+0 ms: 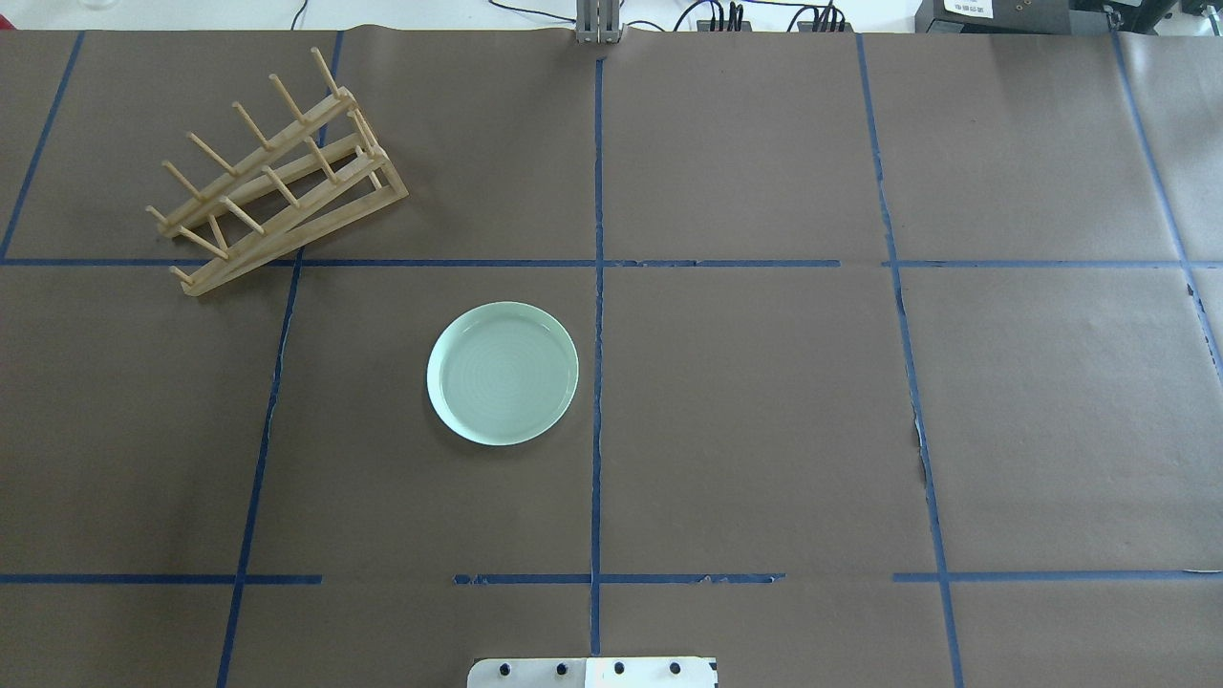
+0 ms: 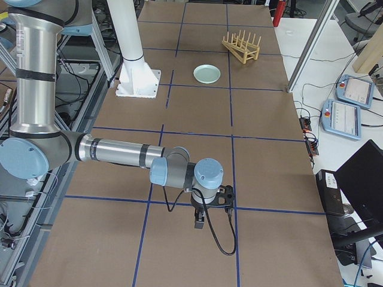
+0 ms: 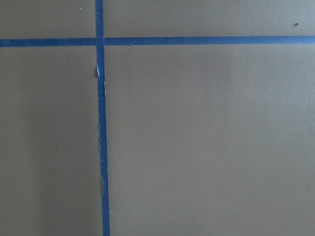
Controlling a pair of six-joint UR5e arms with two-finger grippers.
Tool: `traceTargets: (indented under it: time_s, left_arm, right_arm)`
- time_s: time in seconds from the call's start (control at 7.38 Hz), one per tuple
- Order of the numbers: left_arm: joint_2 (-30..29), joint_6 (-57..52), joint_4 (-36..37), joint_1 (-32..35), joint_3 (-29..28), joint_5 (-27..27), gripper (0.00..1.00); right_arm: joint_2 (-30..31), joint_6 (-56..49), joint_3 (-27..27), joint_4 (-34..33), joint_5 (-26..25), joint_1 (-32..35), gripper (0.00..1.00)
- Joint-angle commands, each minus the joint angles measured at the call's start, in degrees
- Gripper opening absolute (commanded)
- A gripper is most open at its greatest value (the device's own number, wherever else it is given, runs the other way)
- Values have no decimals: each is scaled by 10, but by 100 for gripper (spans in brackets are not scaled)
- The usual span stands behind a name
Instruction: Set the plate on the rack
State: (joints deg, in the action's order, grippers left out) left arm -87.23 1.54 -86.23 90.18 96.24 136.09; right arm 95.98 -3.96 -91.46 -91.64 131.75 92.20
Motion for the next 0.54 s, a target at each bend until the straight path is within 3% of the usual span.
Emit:
traceTargets:
  time_s: [0.0, 0.41]
  left_arm:
    - [-8, 5, -10, -1, -1, 1, 100]
    - [-66, 9, -8, -43, 47, -23, 100]
  right_arm:
    - [0, -1, 0, 0, 0, 0, 100]
    - [0, 0, 0, 1, 0, 0, 100]
